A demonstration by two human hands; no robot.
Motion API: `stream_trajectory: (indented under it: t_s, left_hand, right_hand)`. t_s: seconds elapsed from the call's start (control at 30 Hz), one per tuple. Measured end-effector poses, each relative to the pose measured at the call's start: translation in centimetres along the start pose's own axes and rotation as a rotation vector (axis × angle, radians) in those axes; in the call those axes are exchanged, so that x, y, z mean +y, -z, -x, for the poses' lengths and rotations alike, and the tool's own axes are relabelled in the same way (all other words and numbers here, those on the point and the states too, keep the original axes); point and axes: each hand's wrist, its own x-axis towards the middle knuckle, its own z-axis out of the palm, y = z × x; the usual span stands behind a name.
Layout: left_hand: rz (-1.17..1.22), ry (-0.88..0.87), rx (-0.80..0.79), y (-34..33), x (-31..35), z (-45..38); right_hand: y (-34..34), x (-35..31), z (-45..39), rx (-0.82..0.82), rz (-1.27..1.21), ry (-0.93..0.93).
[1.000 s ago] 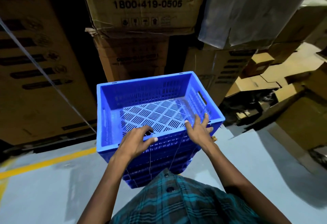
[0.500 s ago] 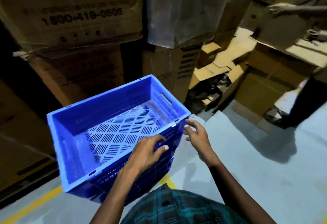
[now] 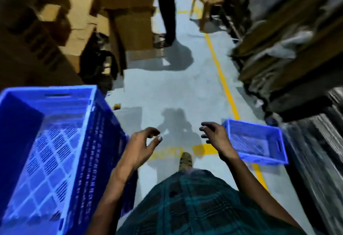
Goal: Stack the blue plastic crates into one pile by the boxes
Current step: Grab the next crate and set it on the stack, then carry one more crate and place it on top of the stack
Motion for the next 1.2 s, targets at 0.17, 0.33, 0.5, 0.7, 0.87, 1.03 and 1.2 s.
stream_trajectory:
  t_s: [0.17, 0.33, 0.5, 0.7, 0.87, 1.03, 1.2]
  left_hand:
    - [0.009, -0.136, -0.179, -6.0, 4.0, -1.5]
    - [0.034, -0.161, -0.250, -11.2, 7.7, -3.4]
    - [0.103, -0.125, -0.217, -18.4, 13.4, -5.6]
    - [0.146, -0.150, -0.298, -26.6, 20.2, -6.7]
    - [0.078, -0.172, -0.428, -29.7, 22.7, -9.0]
    - [-0.009, -0.176, -0.474, -31.7, 23.6, -13.8]
    - [-0.043, -0.176, -0.553, -35.2, 24.7, -19.4]
  right_hand:
    - [7.2, 4.9, 2.7, 0.205, -0.098, -0.133]
    - [13.9, 7.5, 3.7, 0.267, -0.136, -0.158]
    - [23.1, 11.3, 3.5, 0.212, -0.043, -0.176]
    - [31.3, 15.3, 4.3, 0.343, -0.139, -0.237]
    - [34.9, 18.0, 4.0, 0.391, -0.254, -0.309]
    - [37.2, 19.3, 2.5, 0.476, -0.318, -0.371]
    - [39.0, 20.1, 0.3, 0.518, -0.349, -0.437]
